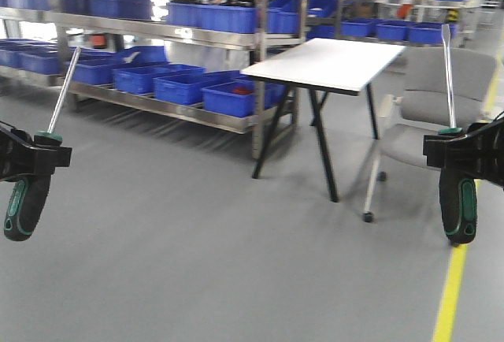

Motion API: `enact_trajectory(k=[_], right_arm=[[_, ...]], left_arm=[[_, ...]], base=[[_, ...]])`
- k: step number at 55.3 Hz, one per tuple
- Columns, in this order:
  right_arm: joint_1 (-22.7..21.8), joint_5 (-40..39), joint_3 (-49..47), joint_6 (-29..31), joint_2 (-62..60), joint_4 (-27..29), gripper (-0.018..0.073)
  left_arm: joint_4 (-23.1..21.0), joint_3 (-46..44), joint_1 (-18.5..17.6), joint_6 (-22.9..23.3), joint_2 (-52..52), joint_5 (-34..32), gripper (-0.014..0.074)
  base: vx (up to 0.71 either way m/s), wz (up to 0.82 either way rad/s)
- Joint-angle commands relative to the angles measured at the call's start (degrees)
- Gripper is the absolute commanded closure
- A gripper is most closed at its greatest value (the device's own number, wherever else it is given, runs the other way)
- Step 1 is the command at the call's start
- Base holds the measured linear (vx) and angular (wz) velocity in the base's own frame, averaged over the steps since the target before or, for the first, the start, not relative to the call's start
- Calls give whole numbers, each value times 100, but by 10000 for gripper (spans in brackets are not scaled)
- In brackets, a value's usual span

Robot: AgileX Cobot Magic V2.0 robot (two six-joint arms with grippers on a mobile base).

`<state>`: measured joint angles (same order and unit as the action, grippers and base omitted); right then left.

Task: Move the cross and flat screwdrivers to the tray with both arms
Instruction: 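Drive the base away from the table, turning past the chair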

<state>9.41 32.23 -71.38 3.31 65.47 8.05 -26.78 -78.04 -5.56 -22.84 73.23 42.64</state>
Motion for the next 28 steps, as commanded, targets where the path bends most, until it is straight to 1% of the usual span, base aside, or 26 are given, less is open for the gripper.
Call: enact_trajectory(k=[1,28], right_arm=[[-38,-512,-179,22,-137,18,567],[-38,-494,-179,22,-137,18,567]], left_arm=[[-207,-180,-26,4,-156,-418,596],[-207,-180,-26,4,-156,-418,596]], base=[[16,-53],[19,-55]])
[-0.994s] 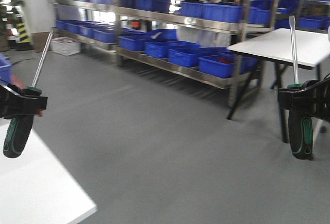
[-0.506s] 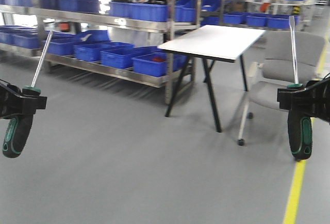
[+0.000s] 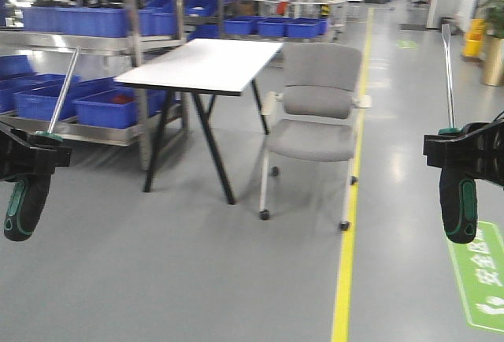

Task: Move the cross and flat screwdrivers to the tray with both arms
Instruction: 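Drive the base away from the table, turning past the chair, then drive the base along the aisle beside the blue bin shelves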

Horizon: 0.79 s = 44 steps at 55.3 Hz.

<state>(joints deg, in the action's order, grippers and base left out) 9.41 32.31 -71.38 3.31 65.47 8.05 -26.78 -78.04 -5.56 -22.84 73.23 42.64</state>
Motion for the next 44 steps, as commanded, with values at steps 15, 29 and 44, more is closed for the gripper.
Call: enact_trajectory(k=[15,29,44], right_arm=[[-38,-510,-179,22,-137,18,567],[-38,-498,-179,22,-137,18,567],[-38,-498,-179,22,-137,18,567]], left_arm=[[-207,-180,-26,4,-156,-418,596],[-207,-180,-26,4,-156,-418,596],[-207,-180,-26,4,-156,-418,596]], base=[[25,-44],[31,-22],[40,4]])
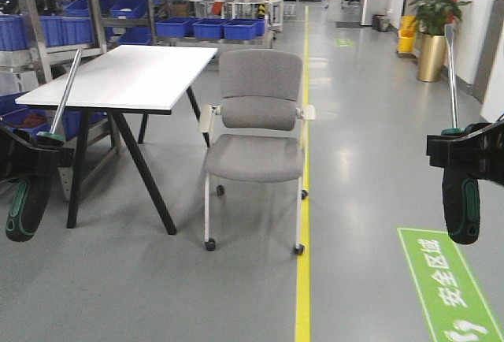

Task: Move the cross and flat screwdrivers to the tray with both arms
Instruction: 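Drive the base along the aisle beside the blue bin shelves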

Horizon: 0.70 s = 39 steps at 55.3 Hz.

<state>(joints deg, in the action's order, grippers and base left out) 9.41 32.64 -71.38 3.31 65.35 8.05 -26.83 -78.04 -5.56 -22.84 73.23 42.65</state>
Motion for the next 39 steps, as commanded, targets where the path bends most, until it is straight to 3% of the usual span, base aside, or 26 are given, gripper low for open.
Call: enact_trajectory(k=[1,39], right_arm=[[-38,-527,-179,22,-125,18,567],[-38,-470,-179,22,-125,18,567]], left_arm=[[-201,-180,-26,4,-156,-420,596],[-201,-180,-26,4,-156,-420,596]], base=[[42,19],[47,49]])
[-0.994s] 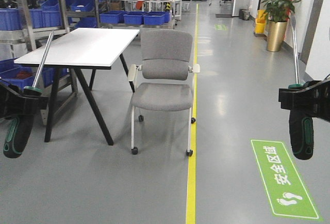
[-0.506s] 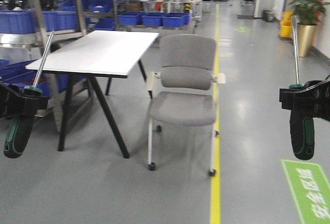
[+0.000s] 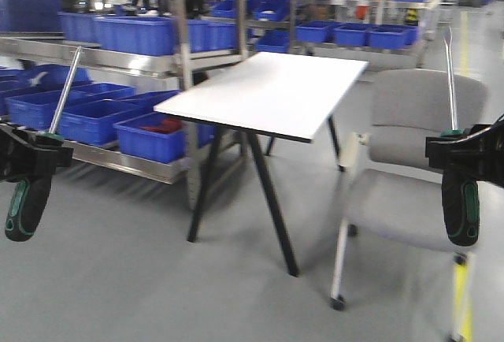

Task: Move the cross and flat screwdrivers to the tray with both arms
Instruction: 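Drive the base along the aisle beside the blue bin shelves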

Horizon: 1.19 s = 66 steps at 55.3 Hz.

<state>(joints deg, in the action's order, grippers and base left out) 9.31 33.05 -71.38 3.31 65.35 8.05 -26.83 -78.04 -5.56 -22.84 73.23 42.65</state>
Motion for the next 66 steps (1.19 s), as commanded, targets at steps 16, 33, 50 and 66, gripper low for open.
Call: enact_trajectory(k=[16,33,50,66], right_arm=[[-27,-489,-179,22,-125,18,567],[-27,-469,-179,22,-125,18,567],[-27,-465,-179,22,-125,18,567],[-27,-465,-179,22,-125,18,567]], left_arm=[[-201,-180,-26,4,-156,-420,596],[-201,-180,-26,4,-156,-420,596],[-201,-180,-26,4,-156,-420,596],[-201,-180,-26,4,-156,-420,596]], base=[[51,56],[51,62],[50,71],[50,73]])
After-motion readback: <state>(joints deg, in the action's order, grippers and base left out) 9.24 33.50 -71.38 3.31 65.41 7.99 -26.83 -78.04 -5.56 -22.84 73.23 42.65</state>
